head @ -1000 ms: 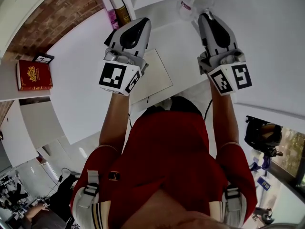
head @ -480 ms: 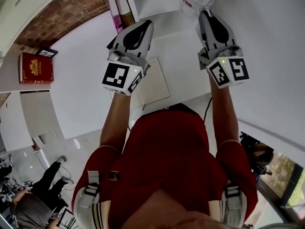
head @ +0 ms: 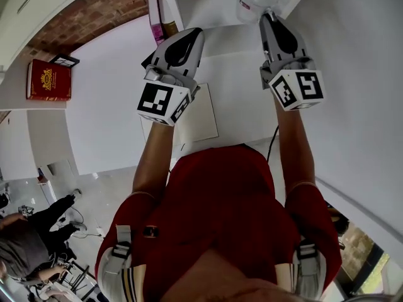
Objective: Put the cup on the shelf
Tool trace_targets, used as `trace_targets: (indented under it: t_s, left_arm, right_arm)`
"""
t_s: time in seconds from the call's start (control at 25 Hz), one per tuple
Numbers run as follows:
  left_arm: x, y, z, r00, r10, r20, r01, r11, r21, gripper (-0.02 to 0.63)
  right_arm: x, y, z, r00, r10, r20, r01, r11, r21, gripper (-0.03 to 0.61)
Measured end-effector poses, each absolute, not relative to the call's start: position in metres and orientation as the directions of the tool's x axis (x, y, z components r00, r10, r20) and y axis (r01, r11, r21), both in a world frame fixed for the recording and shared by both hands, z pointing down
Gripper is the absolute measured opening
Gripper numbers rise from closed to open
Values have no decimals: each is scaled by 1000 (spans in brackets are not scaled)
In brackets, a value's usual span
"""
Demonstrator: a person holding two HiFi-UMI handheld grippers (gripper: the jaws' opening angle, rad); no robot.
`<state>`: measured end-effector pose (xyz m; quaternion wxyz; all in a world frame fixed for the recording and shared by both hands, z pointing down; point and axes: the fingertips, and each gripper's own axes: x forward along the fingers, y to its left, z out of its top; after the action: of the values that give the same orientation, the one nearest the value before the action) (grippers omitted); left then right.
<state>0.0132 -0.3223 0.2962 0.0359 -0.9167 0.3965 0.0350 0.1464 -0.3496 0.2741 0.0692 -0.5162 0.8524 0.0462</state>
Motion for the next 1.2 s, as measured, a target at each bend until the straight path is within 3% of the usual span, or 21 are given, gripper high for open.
trace_targets:
  t_s: [1.2]
  left_arm:
    - [-4, -334, 310, 616, -786, -48, -787, -615, -46, 6]
  right_arm:
    - [132, -398, 319, -498, -862, -89, -866, 500, 5, 25]
